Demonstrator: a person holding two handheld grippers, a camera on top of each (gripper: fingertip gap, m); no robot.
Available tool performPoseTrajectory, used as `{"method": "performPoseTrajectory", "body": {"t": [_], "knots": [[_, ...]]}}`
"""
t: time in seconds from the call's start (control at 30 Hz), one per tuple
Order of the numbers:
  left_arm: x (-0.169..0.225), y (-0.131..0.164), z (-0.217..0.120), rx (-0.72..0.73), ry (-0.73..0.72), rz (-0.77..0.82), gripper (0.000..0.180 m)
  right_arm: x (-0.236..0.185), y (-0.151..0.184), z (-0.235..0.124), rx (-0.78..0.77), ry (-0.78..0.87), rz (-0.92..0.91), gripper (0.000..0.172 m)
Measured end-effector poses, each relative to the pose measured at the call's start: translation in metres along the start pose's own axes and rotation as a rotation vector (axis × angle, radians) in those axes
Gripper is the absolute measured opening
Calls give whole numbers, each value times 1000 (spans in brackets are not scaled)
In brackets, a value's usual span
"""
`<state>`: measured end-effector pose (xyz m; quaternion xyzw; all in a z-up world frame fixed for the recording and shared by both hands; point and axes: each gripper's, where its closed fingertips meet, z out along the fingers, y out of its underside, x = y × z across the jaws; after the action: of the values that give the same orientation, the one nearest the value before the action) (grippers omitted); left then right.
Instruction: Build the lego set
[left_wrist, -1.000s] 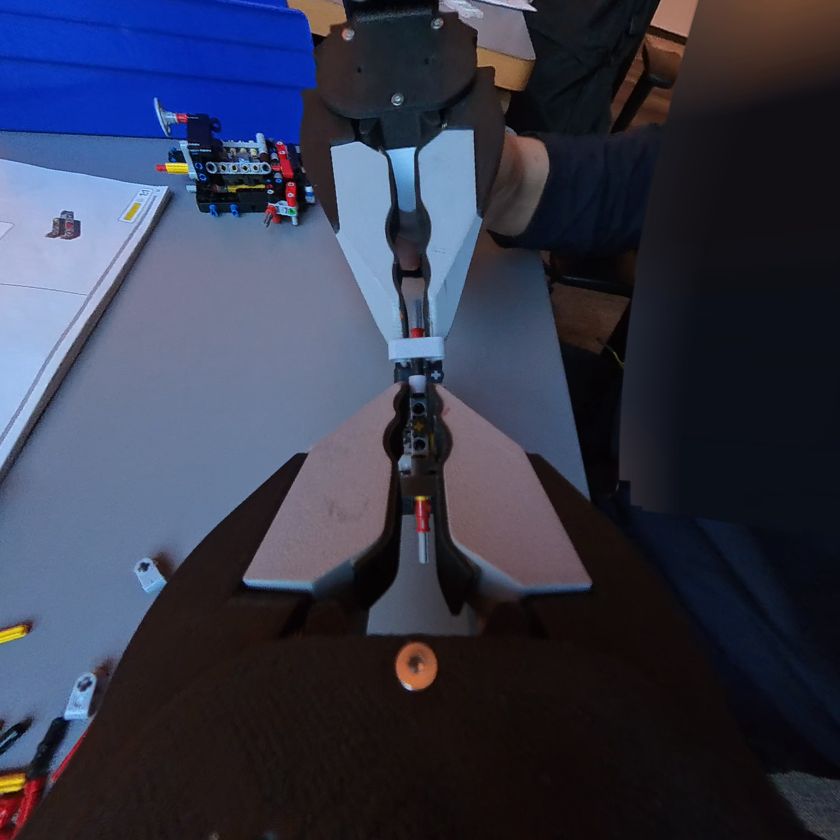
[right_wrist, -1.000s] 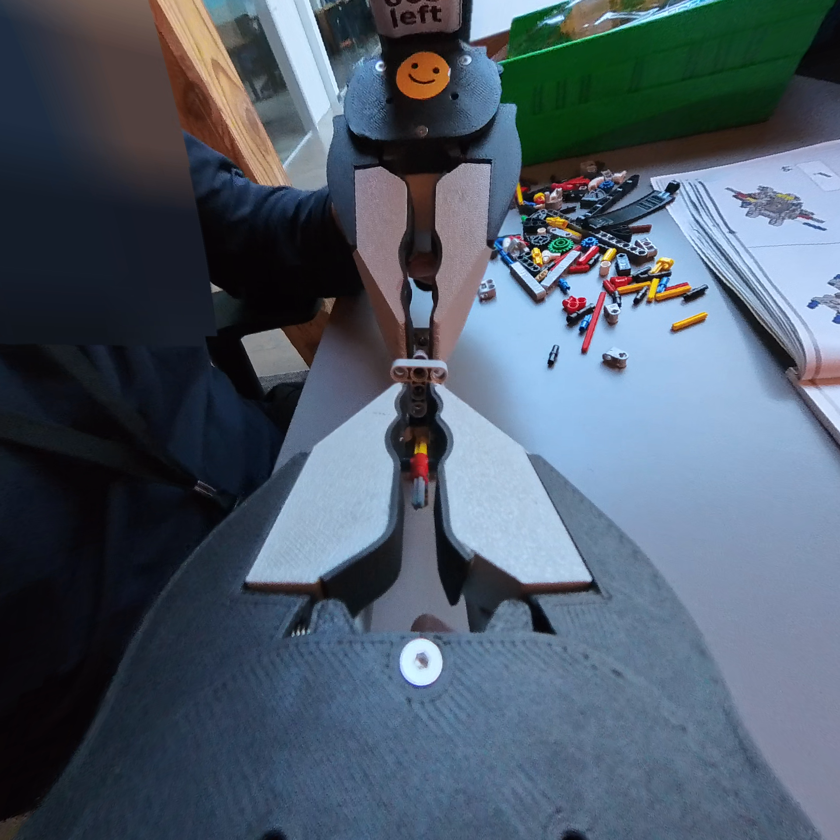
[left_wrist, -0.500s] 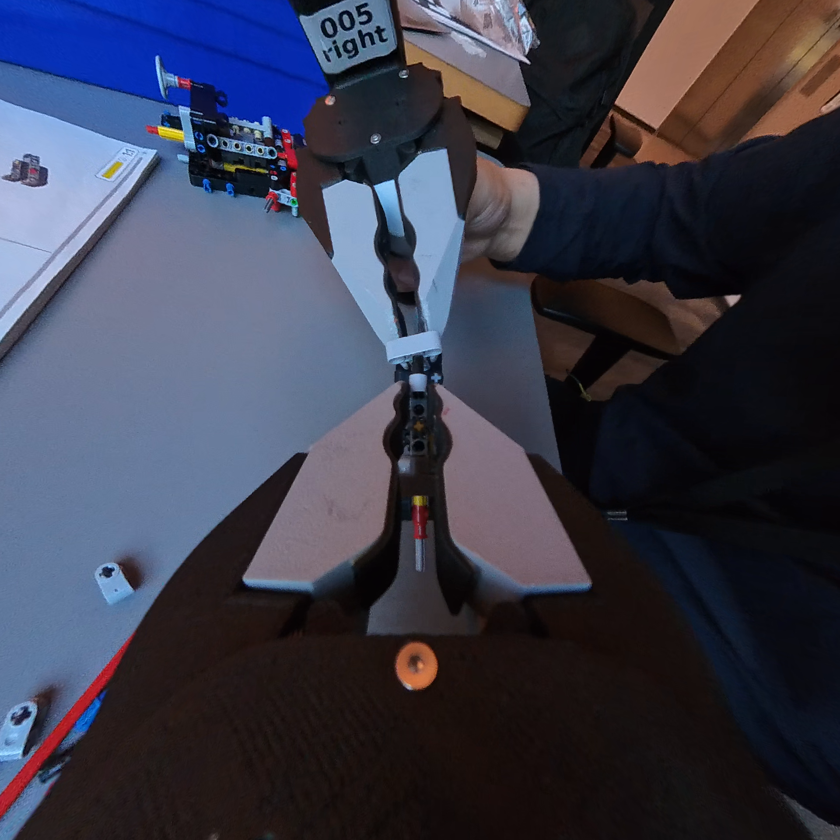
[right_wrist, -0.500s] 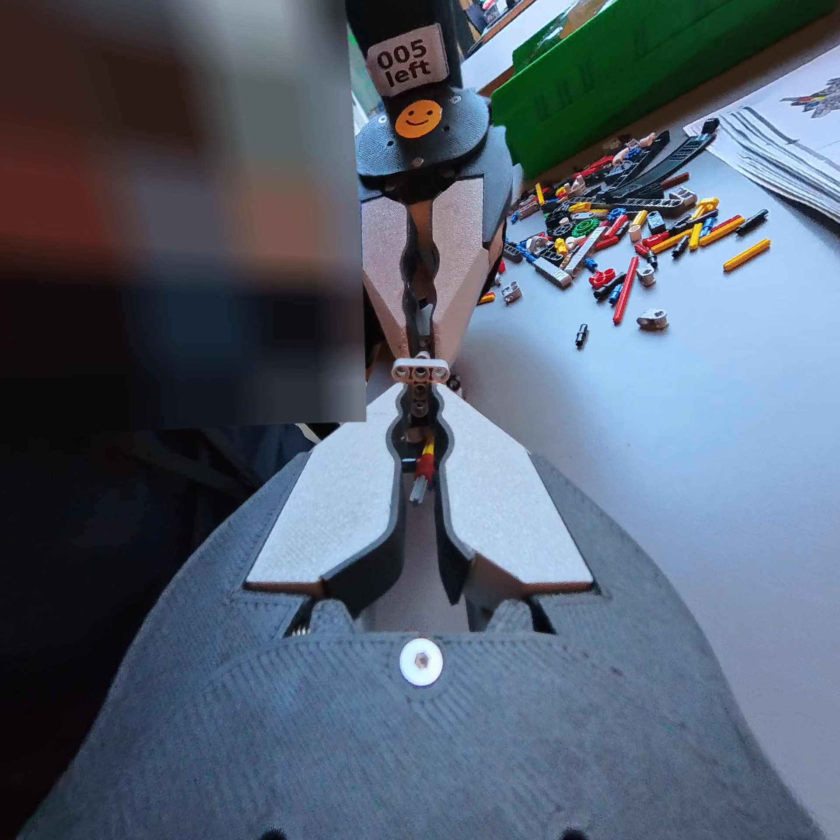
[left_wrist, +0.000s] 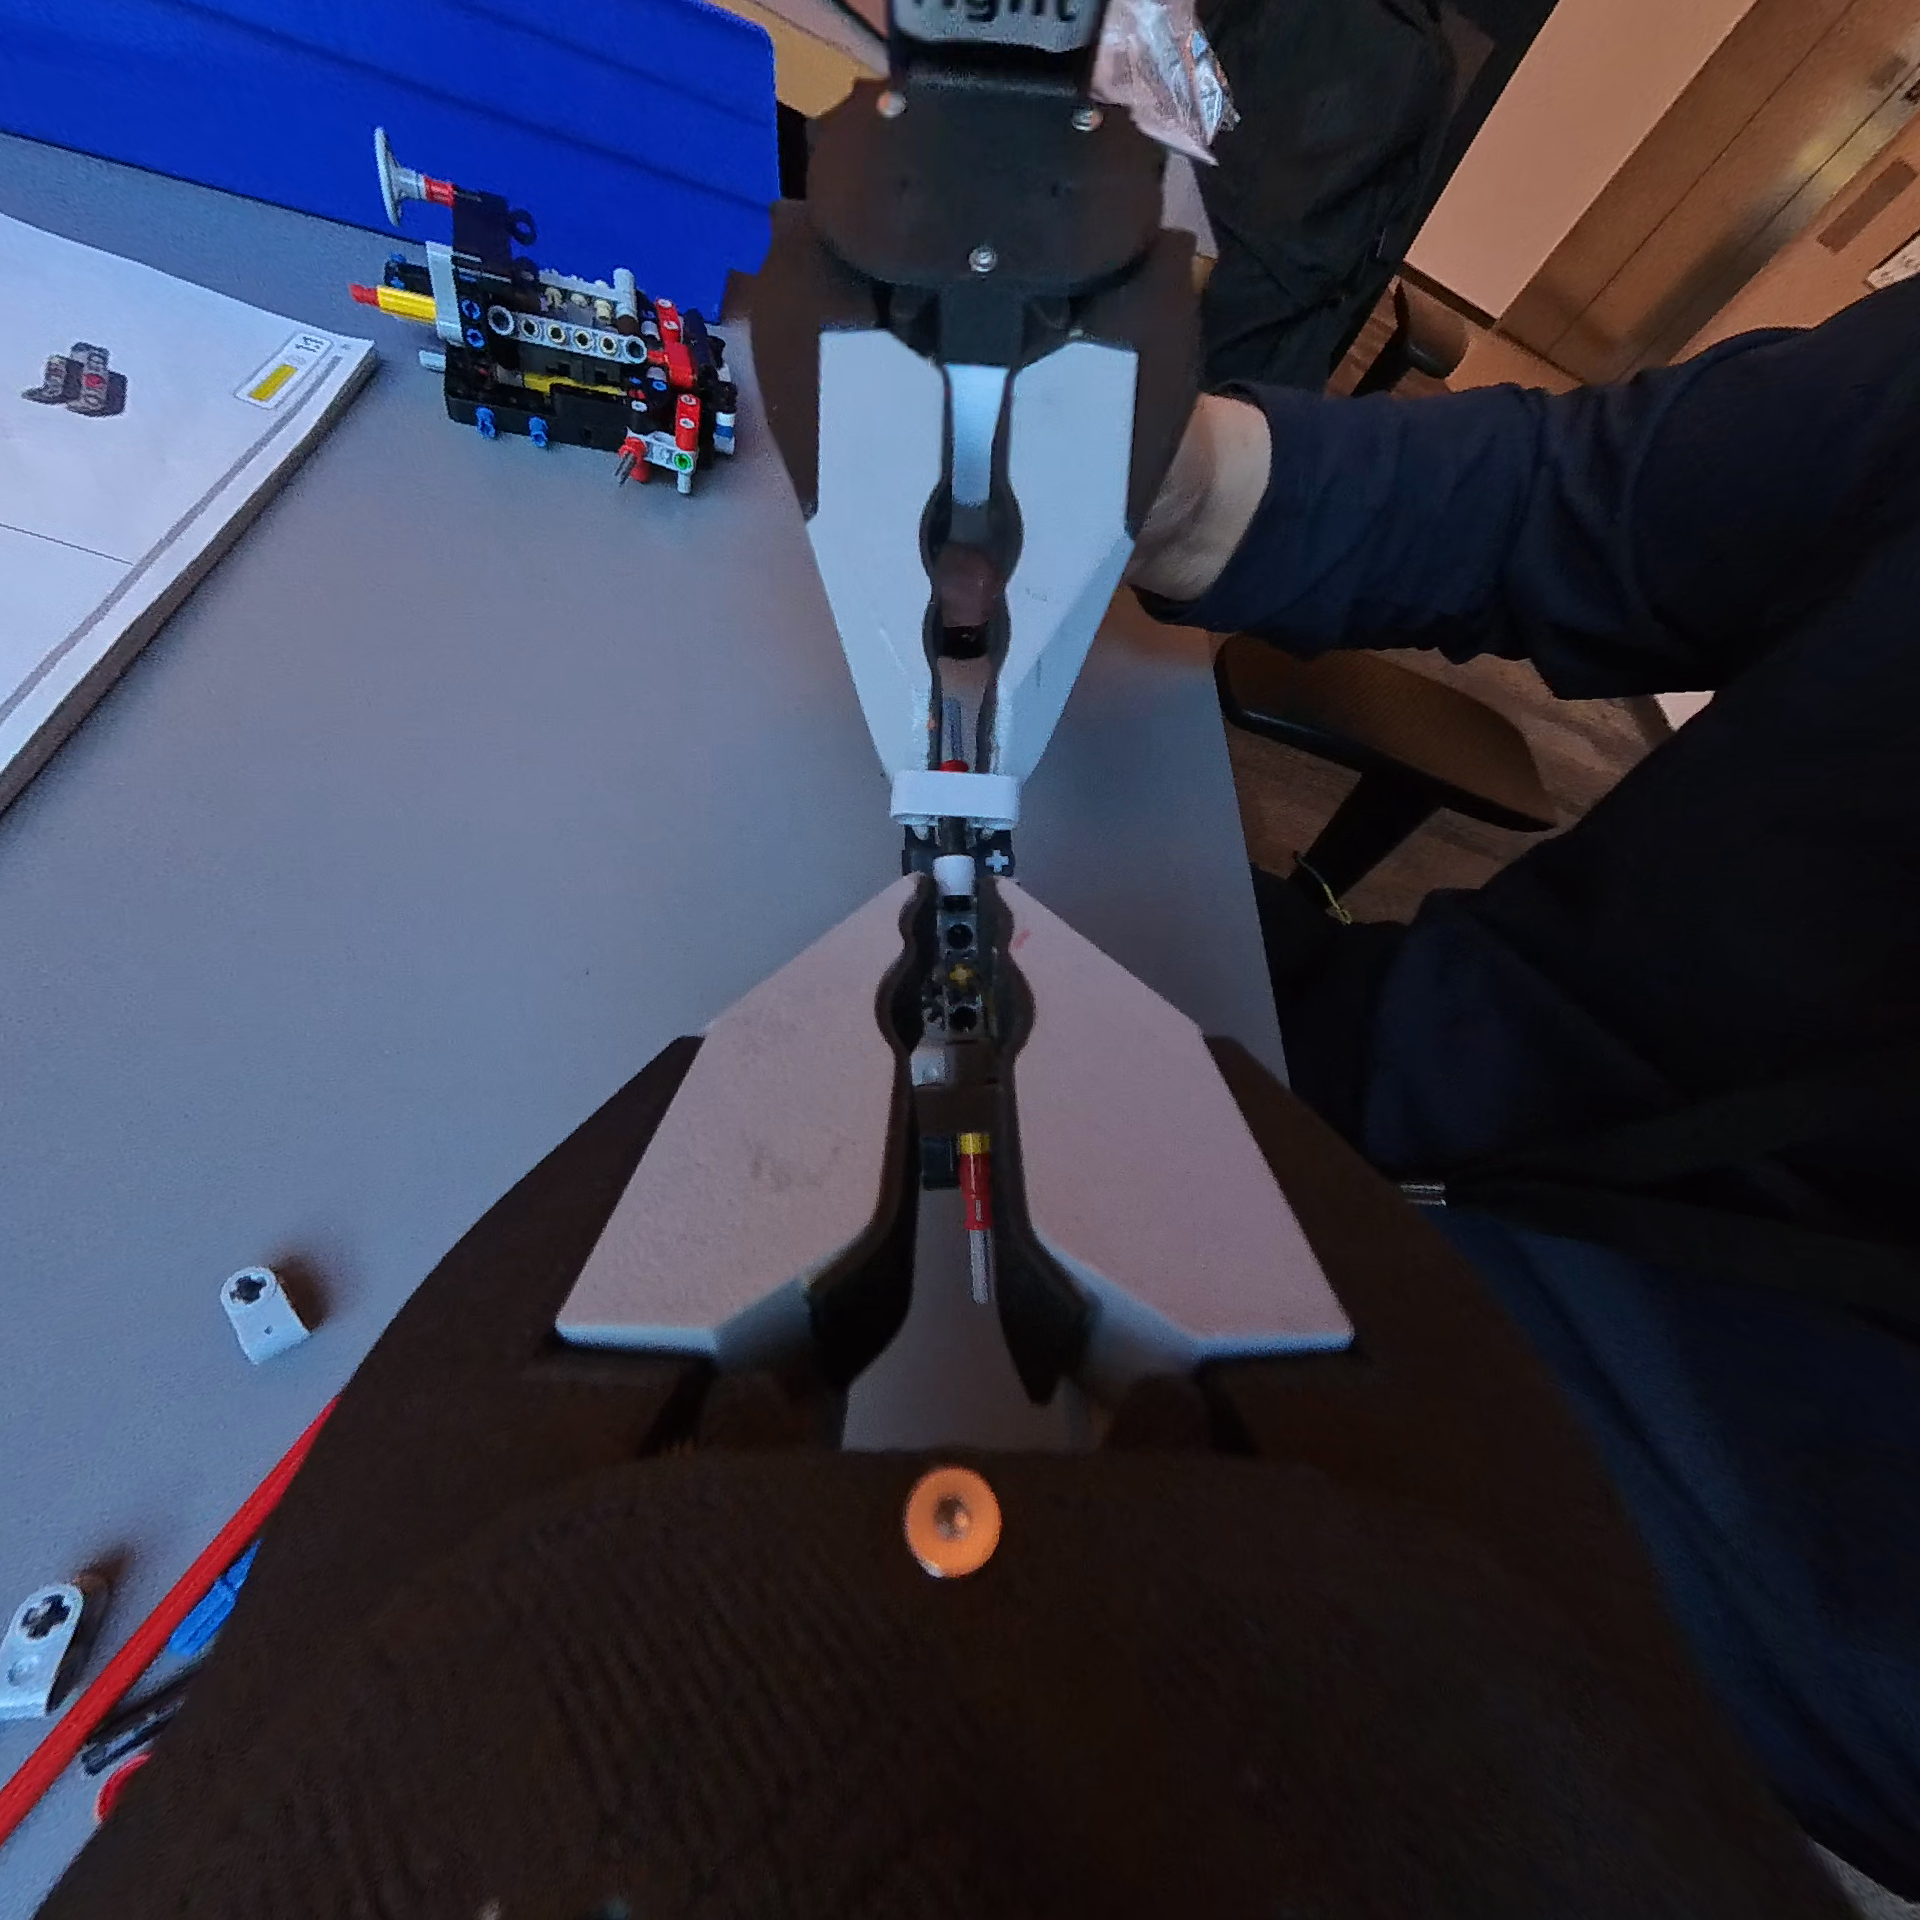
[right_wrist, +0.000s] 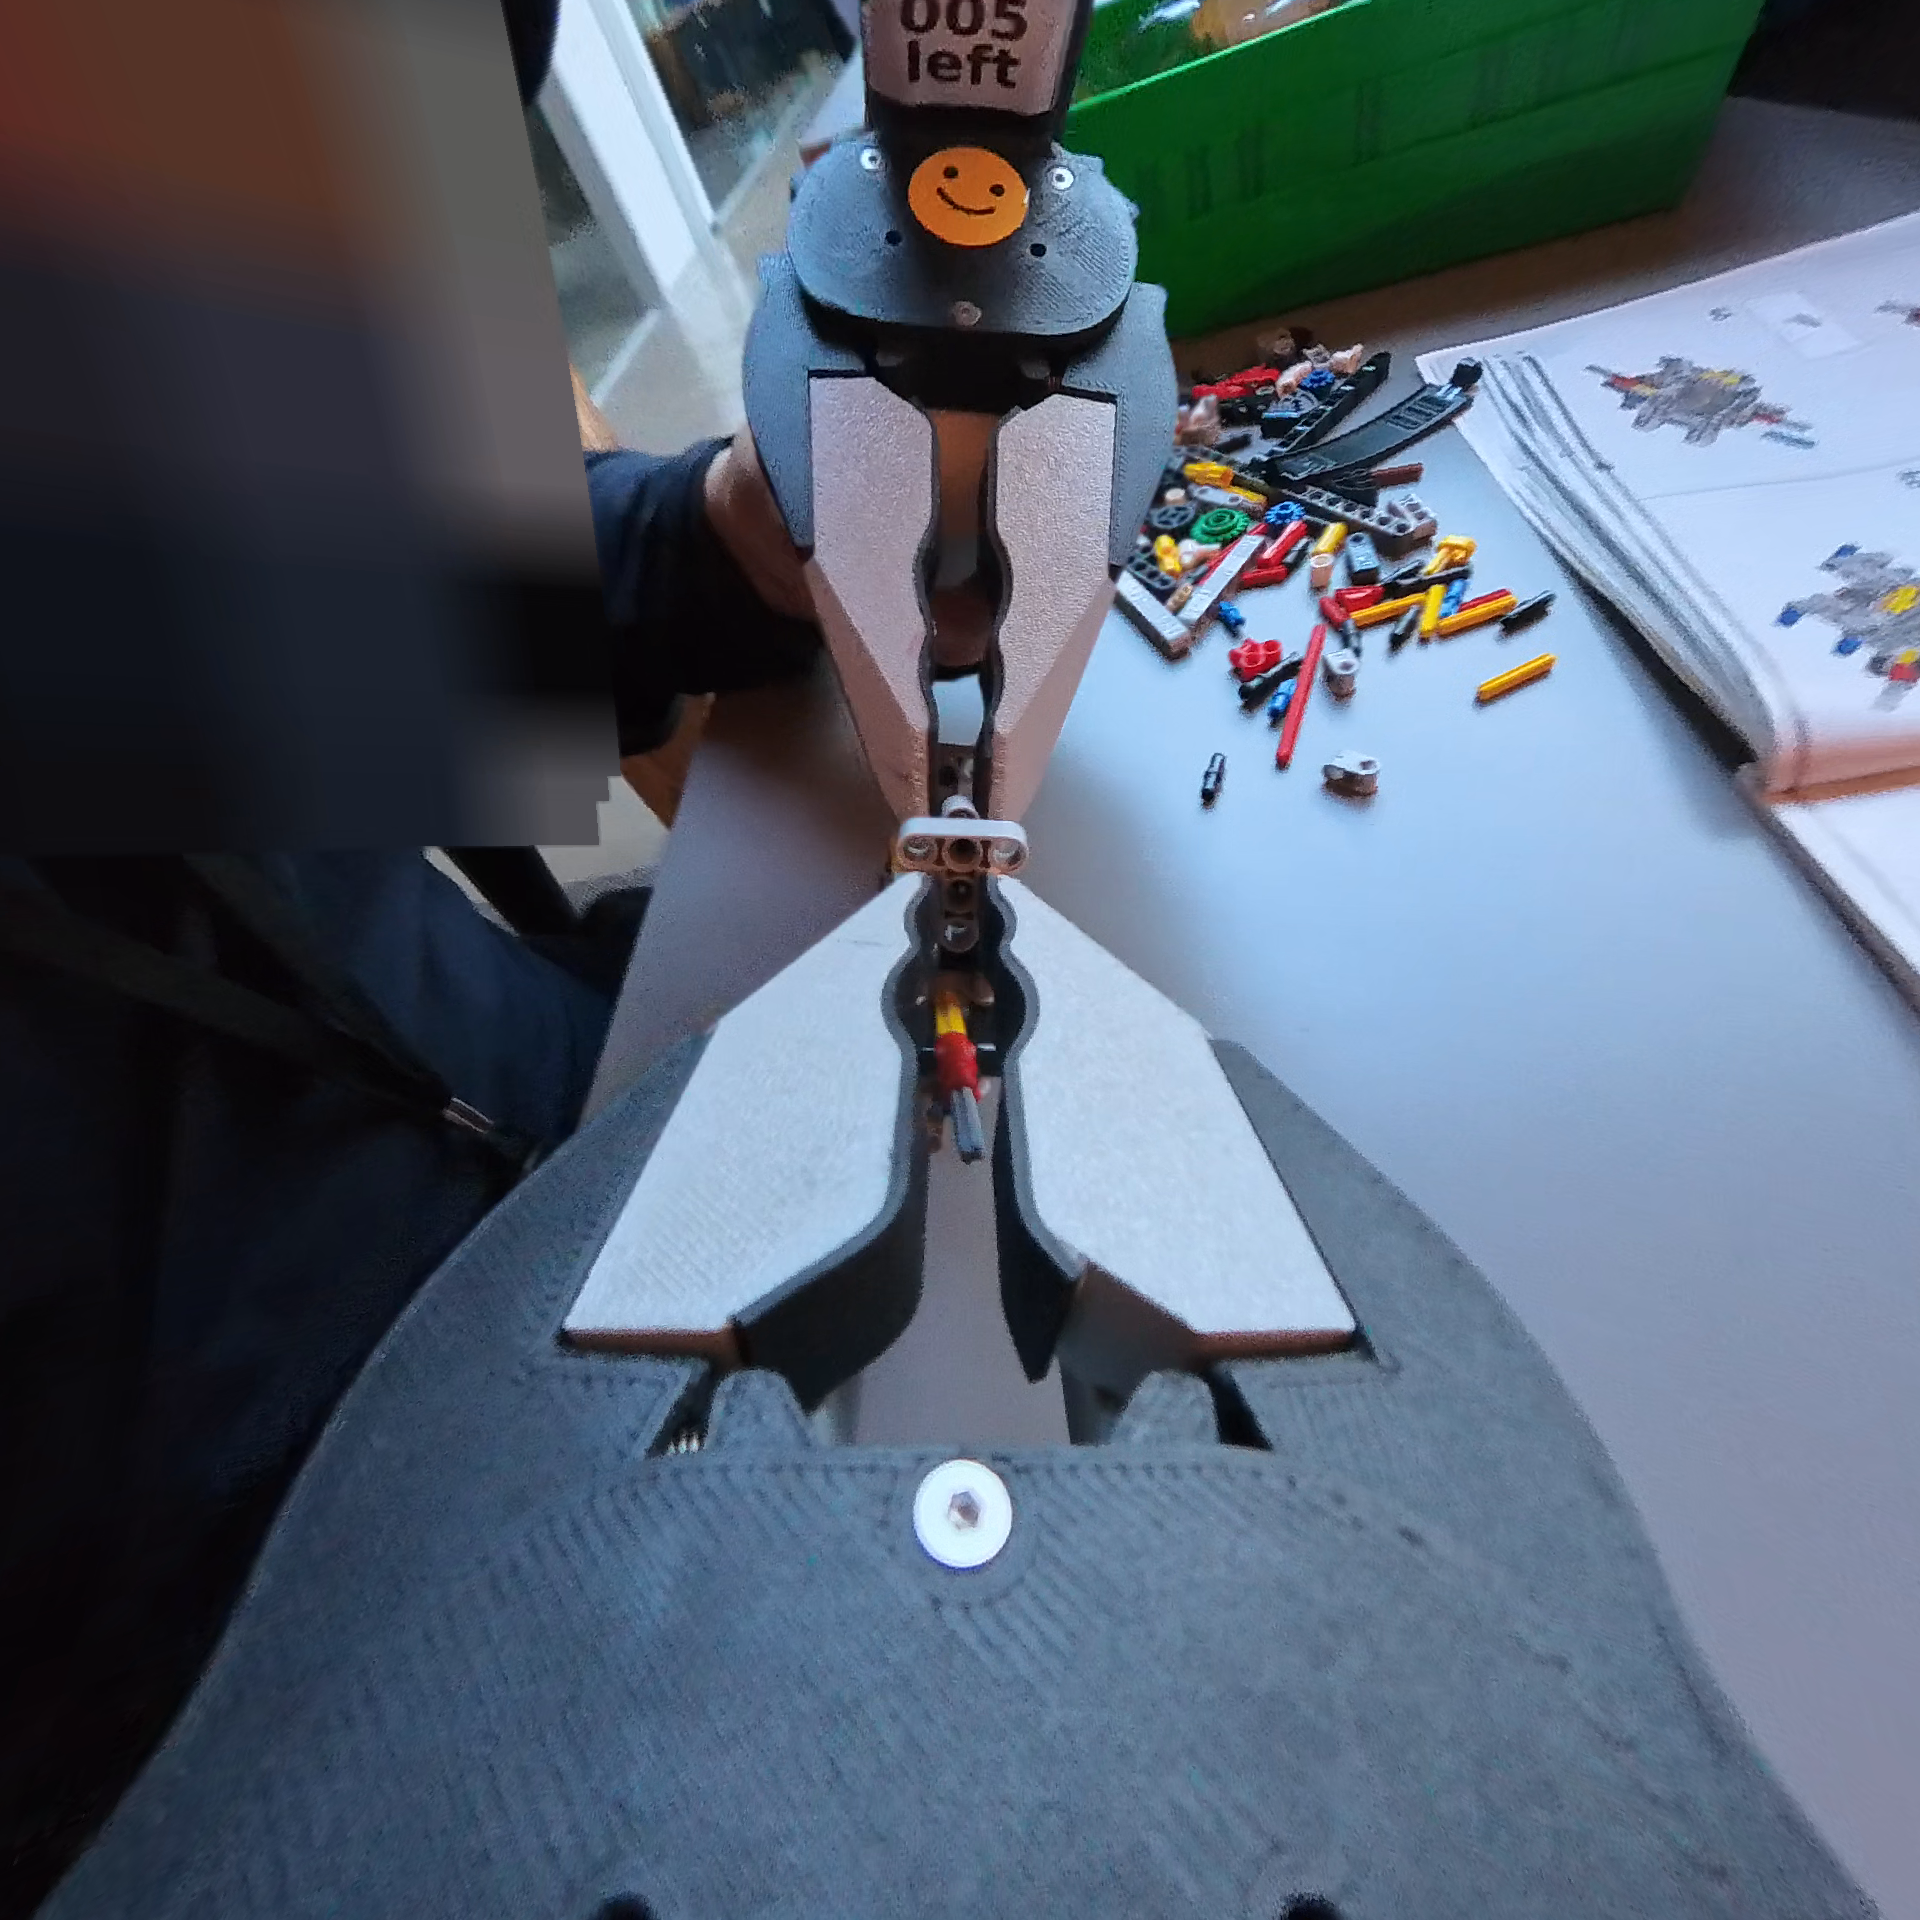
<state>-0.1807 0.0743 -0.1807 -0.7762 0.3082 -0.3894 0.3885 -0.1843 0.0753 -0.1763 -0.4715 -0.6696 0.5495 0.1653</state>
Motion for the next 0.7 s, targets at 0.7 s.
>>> {"method": "performPoseTrajectory", "body": {"t": [0.7], "knots": [[-3,2,0,8,-23,30,5,4,1,3,-304,-17,-301,4]]}}
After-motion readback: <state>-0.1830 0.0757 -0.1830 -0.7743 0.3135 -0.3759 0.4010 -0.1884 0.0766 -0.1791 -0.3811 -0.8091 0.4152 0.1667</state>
